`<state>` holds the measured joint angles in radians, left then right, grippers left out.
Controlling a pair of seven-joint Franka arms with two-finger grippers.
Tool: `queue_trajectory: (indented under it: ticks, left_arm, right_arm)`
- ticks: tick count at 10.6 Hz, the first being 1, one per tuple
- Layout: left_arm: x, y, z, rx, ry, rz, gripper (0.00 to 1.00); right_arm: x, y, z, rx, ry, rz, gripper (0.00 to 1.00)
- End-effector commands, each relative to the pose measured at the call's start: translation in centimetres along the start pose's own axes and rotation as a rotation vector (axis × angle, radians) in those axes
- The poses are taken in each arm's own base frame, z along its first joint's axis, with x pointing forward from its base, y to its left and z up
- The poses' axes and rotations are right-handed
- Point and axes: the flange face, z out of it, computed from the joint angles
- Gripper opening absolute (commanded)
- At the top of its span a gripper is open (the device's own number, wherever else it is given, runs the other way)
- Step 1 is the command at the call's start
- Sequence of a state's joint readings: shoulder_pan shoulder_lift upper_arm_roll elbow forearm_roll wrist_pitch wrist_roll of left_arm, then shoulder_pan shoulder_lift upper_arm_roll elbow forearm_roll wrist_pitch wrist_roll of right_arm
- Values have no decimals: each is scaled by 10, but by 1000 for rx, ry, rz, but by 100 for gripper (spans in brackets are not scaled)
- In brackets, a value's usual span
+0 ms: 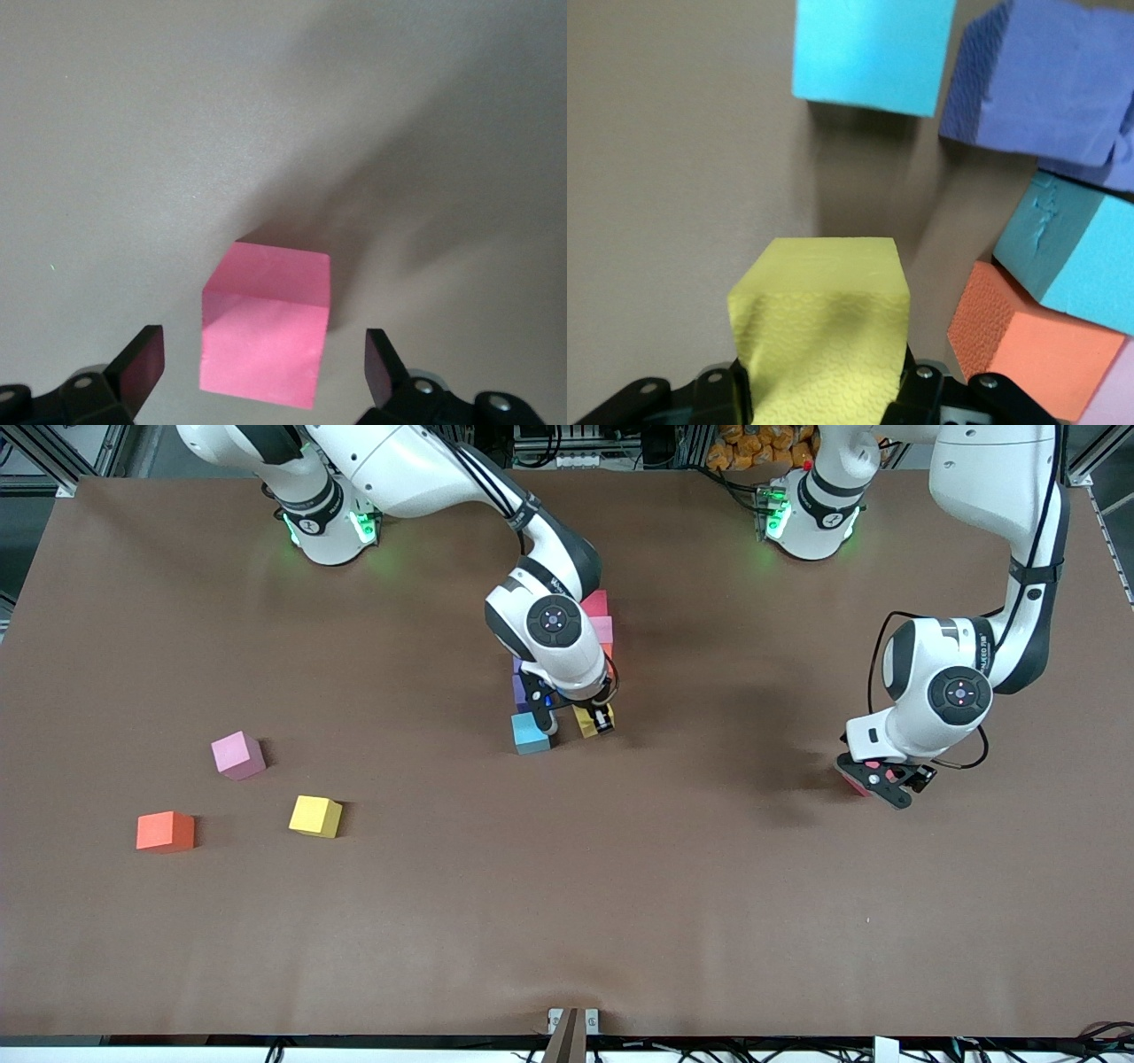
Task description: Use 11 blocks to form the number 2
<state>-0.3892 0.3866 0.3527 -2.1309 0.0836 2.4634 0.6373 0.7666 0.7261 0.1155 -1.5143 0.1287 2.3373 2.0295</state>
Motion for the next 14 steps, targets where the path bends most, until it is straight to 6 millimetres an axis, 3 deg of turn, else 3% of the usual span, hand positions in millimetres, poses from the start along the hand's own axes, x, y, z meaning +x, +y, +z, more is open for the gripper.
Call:
queue_trajectory:
  ticks: [1, 6, 9, 11, 14]
  left_arm:
    - [-7, -8, 7, 16, 2, 35, 100]
    - [-15, -15, 25, -20, -7, -3, 100]
    - [-15, -13, 32, -33, -11, -11, 100]
    - [-12, -10, 34, -36, -12, -6, 87]
    - [-11, -10, 37, -38, -16, -3, 46]
  right_arm:
    - [4, -1, 14, 19, 48, 66, 0]
    - [36, -3, 29, 24, 145, 108, 0]
    - [41, -2, 33, 19, 154, 112, 0]
    - [41, -2, 33, 19, 154, 112, 0]
    - [41, 0, 35, 15, 156, 111, 0]
